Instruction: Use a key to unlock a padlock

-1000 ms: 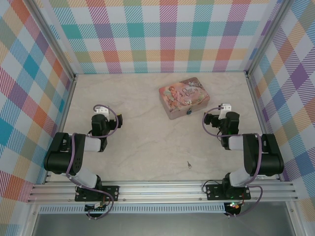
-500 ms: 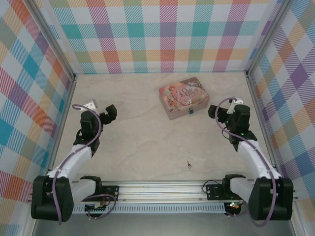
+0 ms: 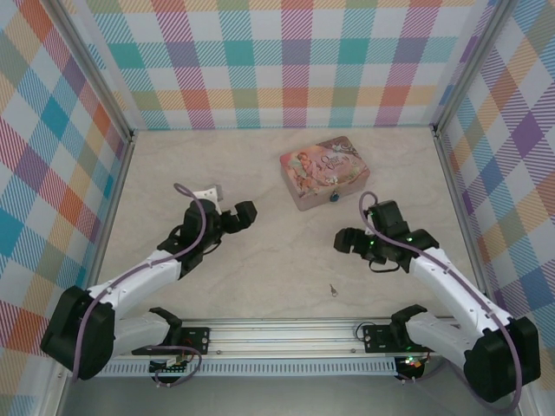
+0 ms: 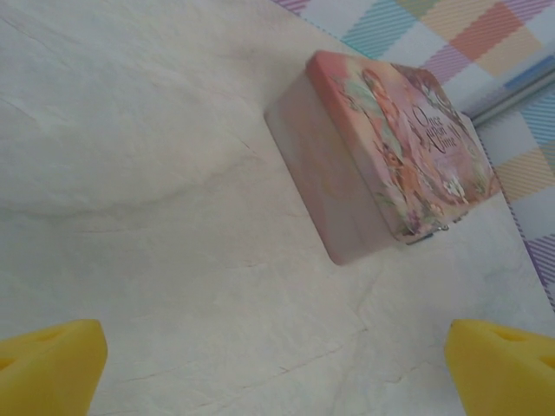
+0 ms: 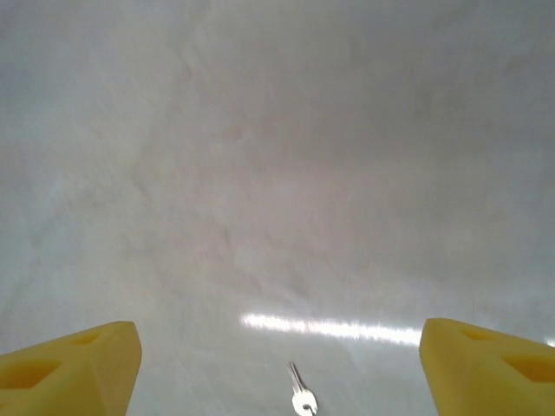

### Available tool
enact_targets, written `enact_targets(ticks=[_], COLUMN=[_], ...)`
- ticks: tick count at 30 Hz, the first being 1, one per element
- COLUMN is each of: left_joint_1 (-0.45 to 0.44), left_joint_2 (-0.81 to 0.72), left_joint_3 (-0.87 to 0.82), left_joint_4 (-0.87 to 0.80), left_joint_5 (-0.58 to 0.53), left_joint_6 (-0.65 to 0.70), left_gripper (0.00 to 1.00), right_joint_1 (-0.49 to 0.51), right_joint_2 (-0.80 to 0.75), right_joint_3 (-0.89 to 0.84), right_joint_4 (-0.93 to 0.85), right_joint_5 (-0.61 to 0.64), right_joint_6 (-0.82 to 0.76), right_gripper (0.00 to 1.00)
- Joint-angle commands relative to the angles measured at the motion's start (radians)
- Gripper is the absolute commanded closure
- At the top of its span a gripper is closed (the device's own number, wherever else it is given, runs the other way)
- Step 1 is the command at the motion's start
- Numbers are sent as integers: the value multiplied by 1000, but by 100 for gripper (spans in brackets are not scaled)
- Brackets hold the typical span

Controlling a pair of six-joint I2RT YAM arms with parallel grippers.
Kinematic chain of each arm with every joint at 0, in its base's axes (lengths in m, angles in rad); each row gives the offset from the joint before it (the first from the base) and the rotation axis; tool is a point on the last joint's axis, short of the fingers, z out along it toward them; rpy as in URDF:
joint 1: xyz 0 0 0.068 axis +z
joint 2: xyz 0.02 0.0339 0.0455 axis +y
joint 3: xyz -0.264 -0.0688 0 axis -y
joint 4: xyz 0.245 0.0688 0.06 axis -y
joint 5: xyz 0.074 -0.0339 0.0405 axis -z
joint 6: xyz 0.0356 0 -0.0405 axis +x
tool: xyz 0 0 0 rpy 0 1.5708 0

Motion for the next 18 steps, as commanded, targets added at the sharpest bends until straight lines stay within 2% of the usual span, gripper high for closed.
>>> enact_targets(ticks=[1, 5, 11, 18], left_joint_1=[-33, -41, -41, -41], left_joint_2=[49, 99, 109, 89], left_joint_3=[52, 77, 91, 86], left_joint_4=[72, 107, 104, 88], left_joint_5=[-29, -28, -36, -46], left_joint_6=[-30, -32, -20, -14], left_gripper=[0, 0, 0, 0], right_joint_1=[68, 153, 227, 268], right_joint_2=[27, 57, 140, 243], right_joint_3=[0, -45, -98, -85], right_joint_4=[-154, -150, -63, 1], right_joint_5=[-19, -38, -107, -114], right_joint_6=[113, 170, 234, 234], right_gripper=[21, 29, 42, 52])
